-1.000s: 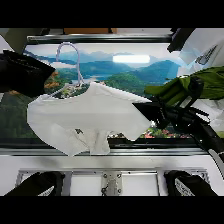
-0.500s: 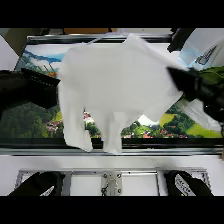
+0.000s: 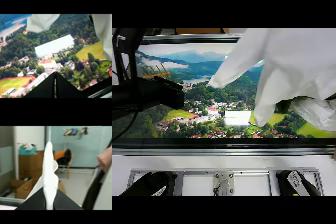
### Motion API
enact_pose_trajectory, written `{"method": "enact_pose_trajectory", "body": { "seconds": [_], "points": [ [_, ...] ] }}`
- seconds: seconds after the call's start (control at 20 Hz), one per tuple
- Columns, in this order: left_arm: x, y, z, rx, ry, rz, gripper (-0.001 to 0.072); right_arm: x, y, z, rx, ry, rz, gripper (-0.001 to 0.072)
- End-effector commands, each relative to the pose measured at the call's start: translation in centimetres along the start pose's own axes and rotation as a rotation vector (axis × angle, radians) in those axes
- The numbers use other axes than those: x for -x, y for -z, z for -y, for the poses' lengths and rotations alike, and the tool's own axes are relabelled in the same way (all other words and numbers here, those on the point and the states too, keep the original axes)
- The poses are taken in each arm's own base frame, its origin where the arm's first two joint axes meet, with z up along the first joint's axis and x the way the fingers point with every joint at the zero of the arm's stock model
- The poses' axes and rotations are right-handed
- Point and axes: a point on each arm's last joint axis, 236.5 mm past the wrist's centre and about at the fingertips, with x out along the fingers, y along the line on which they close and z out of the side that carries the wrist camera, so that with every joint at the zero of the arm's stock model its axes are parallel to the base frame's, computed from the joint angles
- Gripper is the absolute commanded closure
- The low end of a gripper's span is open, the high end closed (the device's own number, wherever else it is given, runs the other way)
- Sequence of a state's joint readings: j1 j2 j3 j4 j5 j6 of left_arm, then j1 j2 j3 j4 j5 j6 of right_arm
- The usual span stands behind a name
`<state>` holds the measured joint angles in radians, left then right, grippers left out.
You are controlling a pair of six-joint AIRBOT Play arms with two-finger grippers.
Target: Fold the clothes and pants, and hang the long-sleeved shirts on hangers.
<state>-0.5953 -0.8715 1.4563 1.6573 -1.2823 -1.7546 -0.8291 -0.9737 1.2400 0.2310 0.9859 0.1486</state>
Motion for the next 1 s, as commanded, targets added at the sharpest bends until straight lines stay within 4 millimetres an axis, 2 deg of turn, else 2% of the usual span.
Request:
{"method": "enact_pose_trajectory", "body": {
  "seconds": [0.0,0.15,0.35,0.45,0.65,0.8,0.95],
  "points": [
    [-1.8,0.5,0.0,-0.003,-0.007,-0.042,0.069,2.9,-4.6,7.4,0.139,0.303,0.039,0.0704],
    [-2.8,0.8,0.1,-0.005,-0.011,-0.065,0.0691,5.5,-7.6,11.2,0.229,0.495,0.048,0.0704],
    [-3.4,0.9,0.1,-0.006,-0.013,-0.077,0.069,8.4,-11.5,14.2,0.32,0.701,0.103,0.0703],
    [-3.4,0.8,0.1,-0.006,-0.012,-0.073,0.069,9.5,-13.5,14.8,0.341,0.772,0.149,0.0703],
    [-3.4,0.8,0.1,-0.006,-0.012,-0.073,0.069,10.3,-16.8,15.2,0.384,0.834,0.218,0.0704],
    [-3.4,0.8,0.1,-0.006,-0.012,-0.073,0.069,9.9,-18.1,15.1,0.402,0.827,0.24,0.0704],
    [-3.4,0.8,0.1,-0.006,-0.011,-0.073,0.0691,9.9,-18.5,14.9,0.408,0.824,0.247,0.0704]
  ]
}}
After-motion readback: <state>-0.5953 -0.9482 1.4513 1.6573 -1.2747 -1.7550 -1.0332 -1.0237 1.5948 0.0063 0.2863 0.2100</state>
